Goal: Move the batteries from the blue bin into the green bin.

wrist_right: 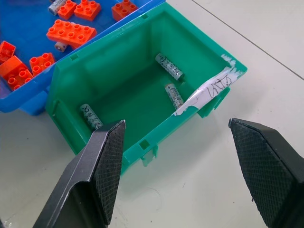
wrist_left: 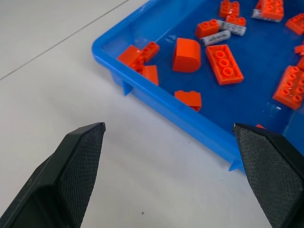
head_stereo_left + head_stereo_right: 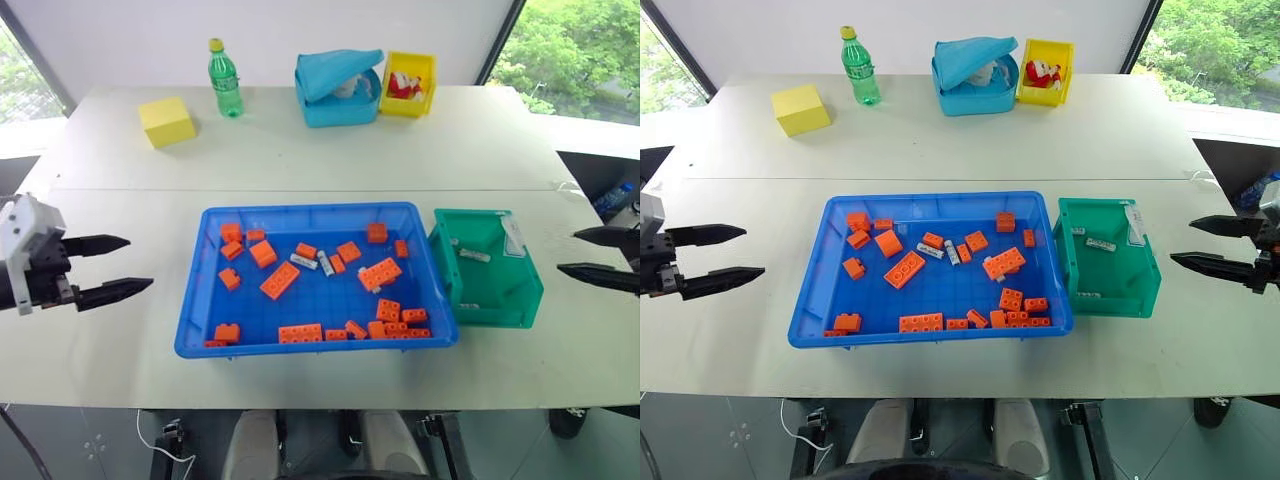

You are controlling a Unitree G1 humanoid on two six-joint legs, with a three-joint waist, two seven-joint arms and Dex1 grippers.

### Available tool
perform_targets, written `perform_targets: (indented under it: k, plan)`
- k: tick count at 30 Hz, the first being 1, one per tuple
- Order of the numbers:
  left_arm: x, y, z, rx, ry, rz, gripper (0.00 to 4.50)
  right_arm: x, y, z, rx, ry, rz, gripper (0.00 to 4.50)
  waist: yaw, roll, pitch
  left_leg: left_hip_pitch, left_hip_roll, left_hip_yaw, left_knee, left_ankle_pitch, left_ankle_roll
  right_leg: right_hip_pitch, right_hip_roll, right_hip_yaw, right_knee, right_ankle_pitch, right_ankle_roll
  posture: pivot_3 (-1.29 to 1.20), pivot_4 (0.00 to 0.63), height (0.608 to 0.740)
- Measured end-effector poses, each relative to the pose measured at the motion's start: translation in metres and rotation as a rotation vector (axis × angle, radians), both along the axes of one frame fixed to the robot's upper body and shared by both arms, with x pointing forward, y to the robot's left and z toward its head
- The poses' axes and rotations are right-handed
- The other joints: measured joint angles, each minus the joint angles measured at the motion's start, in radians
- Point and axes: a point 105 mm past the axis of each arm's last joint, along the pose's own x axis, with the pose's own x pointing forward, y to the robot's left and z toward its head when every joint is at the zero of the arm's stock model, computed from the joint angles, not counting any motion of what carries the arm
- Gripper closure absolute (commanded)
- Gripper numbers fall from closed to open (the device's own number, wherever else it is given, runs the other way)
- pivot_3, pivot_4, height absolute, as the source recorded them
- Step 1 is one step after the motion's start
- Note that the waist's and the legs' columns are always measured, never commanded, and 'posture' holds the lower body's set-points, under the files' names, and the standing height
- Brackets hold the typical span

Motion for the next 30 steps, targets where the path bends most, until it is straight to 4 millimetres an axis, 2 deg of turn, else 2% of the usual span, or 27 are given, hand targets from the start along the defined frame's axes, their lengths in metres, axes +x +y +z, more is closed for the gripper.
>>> perform_targets:
  k: [5, 10, 12, 17, 20, 24, 28, 30]
  plan:
    - [-0.001, 0.001, -0.002, 0.003, -0.004, 0.007, 0.0, 0.007, -0.004, 0.001, -0.012, -0.042, -0.02, 0.93, -0.002, 0.0, 0.0, 0.001, 0.0, 0.0, 0.001, 0.0, 0.0, 0.001, 0.0, 0.0, 0.0, 0.0, 0.001, 0.0, 0.15, 0.736]
    - [0.0, 0.001, -0.001, 0.014, -0.018, 0.021, 0.0, 0.009, -0.007, -0.008, -0.006, -0.02, -0.034, 0.93, -0.001, 0.0, 0.0, 0.001, 0.0, 0.0, 0.001, 0.0, 0.0, 0.001, 0.001, 0.0, 0.001, 0.001, -0.001, 0.0, 0.15, 0.736]
    - [0.001, 0.001, 0.001, 0.013, -0.022, 0.02, 0.0, 0.011, -0.007, -0.005, 0.005, -0.024, -0.037, 0.07, -0.001, 0.0, 0.0, 0.001, 0.0, 0.0, 0.001, 0.0, 0.0, 0.001, 0.001, 0.0, 0.001, 0.001, -0.001, 0.0, 0.15, 0.736]
    - [-0.002, -0.011, 0.006, -0.014, -0.021, -0.028, 0.0, 0.02, -0.008, -0.002, -0.007, -0.042, -0.042, 0.03, -0.002, 0.0, 0.0, 0.001, 0.0, 0.0, 0.002, 0.0, 0.0, 0.001, 0.001, 0.001, 0.001, 0.001, -0.001, 0.0, 0.15, 0.736]
    - [-0.006, -0.022, 0.012, -0.024, -0.033, -0.079, 0.0, 0.027, -0.001, 0.008, -0.01, -0.071, -0.024, 0.03, -0.004, 0.0, 0.0, 0.002, 0.0, 0.0, 0.002, 0.0, 0.0, 0.001, 0.001, 0.001, 0.002, 0.001, -0.001, 0.0, 0.15, 0.736]
    - [-0.011, -0.039, 0.018, -0.038, -0.037, -0.155, 0.0, 0.034, 0.027, 0.027, -0.012, -0.104, 0.074, 0.03, -0.004, 0.001, 0.0, 0.002, 0.0, -0.001, 0.002, 0.001, -0.001, 0.001, 0.002, 0.001, 0.003, 0.001, -0.001, 0.0, 0.15, 0.736]
    - [-0.02, -0.063, 0.027, -0.062, -0.019, -0.274, 0.0, 0.044, 0.08, 0.045, 0.018, -0.13, 0.229, 0.03, -0.006, 0.001, 0.0, 0.003, 0.001, -0.001, 0.002, 0.001, -0.001, 0.001, 0.002, 0.001, 0.003, 0.001, -0.001, 0.0, 0.15, 0.736]
    - [-0.028, -0.08, 0.02, -0.046, 0.02, -0.371, 0.0, 0.051, 0.125, 0.044, 0.056, -0.132, 0.345, 0.03, -0.012, 0.001, 0.0, 0.003, 0.001, -0.001, 0.002, 0.001, -0.001, 0.001, 0.002, 0.002, 0.004, 0.001, -0.001, 0.0, 0.15, 0.736]
